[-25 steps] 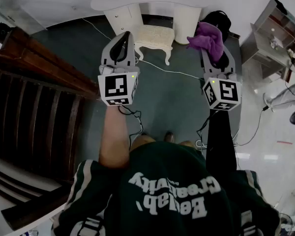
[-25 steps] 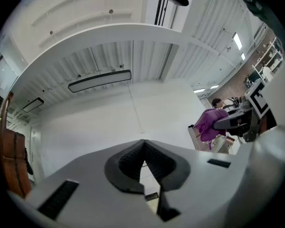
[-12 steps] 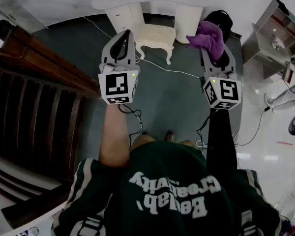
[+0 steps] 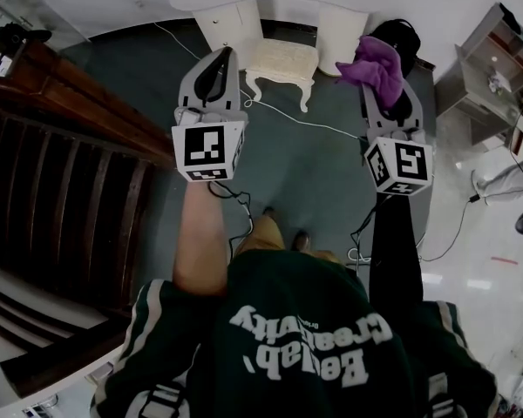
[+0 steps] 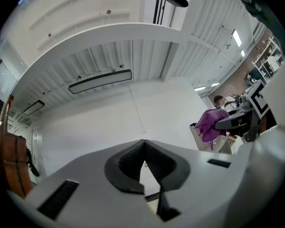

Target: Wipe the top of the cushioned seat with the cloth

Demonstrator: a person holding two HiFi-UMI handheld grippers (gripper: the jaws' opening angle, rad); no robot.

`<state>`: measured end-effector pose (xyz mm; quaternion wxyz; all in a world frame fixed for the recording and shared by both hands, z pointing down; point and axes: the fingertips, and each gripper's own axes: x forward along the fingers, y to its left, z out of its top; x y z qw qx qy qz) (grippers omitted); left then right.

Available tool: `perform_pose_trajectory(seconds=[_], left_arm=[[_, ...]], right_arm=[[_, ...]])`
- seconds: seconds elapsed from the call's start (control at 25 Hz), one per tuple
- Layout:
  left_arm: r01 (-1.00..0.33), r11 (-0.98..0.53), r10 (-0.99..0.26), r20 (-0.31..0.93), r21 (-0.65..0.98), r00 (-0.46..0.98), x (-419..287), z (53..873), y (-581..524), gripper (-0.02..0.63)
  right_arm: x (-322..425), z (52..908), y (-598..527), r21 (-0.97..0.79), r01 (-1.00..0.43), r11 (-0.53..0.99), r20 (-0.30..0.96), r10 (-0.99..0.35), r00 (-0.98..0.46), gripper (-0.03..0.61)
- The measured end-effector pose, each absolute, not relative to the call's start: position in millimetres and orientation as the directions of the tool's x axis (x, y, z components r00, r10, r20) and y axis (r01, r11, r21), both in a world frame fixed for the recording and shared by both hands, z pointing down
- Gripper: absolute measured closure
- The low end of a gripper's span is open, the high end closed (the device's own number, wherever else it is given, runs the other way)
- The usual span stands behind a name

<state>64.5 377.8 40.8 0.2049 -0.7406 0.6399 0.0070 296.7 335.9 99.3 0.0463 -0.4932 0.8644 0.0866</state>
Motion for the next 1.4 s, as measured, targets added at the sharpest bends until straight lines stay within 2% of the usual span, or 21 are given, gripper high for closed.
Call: perform_pose_trajectory(seconds=[0.36,0.84,1.4], left_arm=[[-0.951,-0.098,-0.944,-0.276,-0.293,0.182,34.2,42.3,332.8,0.6],[-0.957,-0.107,-0.944,-0.273,-0.268,0.183,-42.5,43.2,182.2,0.6],[-0.947,-0.154,-0.941,-0.25,-0.282,0.227,-86.1,53.9,92.4,0.6]], right_arm=[[270.9,105.0,291.0,0.112,-0.863,0.492,-0.151,-0.85,-0.505,0.385],[197.3,102.4,148.4,0.118,-0.88,0.46,-0.121,-0.873,-0.472,0.385],[150.4,111.8,62.5,0.078,-0.902,0.426,-0.11,-0.895,-0.432,0.383]])
